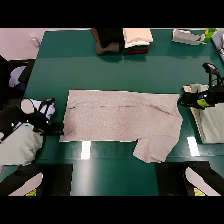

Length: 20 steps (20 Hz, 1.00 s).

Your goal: Fold the shirts.

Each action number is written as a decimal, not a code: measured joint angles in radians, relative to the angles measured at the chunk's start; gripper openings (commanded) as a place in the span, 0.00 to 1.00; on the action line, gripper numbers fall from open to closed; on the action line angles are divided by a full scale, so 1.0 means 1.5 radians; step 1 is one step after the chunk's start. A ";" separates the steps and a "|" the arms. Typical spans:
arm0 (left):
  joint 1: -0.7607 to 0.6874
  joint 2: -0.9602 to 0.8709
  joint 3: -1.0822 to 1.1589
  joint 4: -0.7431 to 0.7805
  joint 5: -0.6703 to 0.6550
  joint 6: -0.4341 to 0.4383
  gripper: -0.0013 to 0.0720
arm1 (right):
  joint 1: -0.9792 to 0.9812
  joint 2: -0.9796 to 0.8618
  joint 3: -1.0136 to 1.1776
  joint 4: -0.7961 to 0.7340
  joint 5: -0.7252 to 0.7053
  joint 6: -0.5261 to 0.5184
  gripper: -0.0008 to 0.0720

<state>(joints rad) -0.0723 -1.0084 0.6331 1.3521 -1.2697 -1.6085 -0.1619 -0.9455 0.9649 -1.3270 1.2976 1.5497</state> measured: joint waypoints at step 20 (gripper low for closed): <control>-0.001 0.023 -0.005 -0.067 0.051 0.043 0.05 | 0.006 0.077 -0.279 -0.002 0.087 0.064 0.73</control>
<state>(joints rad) -0.0731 -0.9737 0.6250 1.2518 -1.1931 -1.5440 -0.1532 -0.8295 0.5457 -1.3296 1.4281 1.6451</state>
